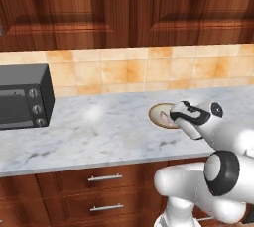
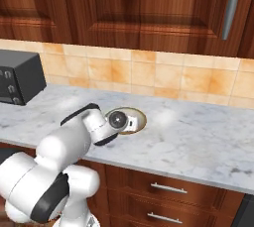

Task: Take the steak, mango, and pear from the freezer and place them in the bowl on the counter.

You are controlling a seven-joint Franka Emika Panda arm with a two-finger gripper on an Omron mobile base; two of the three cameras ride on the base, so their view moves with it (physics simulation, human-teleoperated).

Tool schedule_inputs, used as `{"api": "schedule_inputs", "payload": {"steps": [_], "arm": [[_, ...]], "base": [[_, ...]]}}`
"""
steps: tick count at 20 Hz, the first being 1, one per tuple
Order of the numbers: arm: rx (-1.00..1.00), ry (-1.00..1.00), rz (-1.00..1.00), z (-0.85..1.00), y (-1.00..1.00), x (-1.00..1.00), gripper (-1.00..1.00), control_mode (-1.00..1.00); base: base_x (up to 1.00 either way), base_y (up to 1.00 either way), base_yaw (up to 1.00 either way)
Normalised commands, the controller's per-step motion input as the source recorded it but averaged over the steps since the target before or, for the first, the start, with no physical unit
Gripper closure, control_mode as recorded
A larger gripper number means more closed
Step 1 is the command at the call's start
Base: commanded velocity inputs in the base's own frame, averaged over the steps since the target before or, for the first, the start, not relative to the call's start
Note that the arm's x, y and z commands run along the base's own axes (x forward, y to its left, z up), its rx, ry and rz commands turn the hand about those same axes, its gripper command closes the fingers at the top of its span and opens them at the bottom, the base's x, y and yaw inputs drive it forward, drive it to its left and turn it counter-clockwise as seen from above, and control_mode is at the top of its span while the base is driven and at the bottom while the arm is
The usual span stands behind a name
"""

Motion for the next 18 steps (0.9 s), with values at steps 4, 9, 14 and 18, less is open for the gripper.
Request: {"api": "schedule_inputs", "payload": {"steps": [4,9,14,18], "arm": [[0.0,0.05,0.0,1.0,-0.37,-0.58,-1.0,-1.0],[-0.01,0.11,0.0,0.9,-0.34,-0.62,-1.0,-1.0],[-0.01,0.0,0.0,0.31,-0.01,-0.73,-1.0,-1.0],[-0.01,0.05,0.0,0.47,0.36,-0.6,-1.0,-1.0]], "base": [[0.0,0.0,0.0],[0.0,0.0,0.0],[0.0,0.0,0.0],[0.0,0.0,0.0]]}}
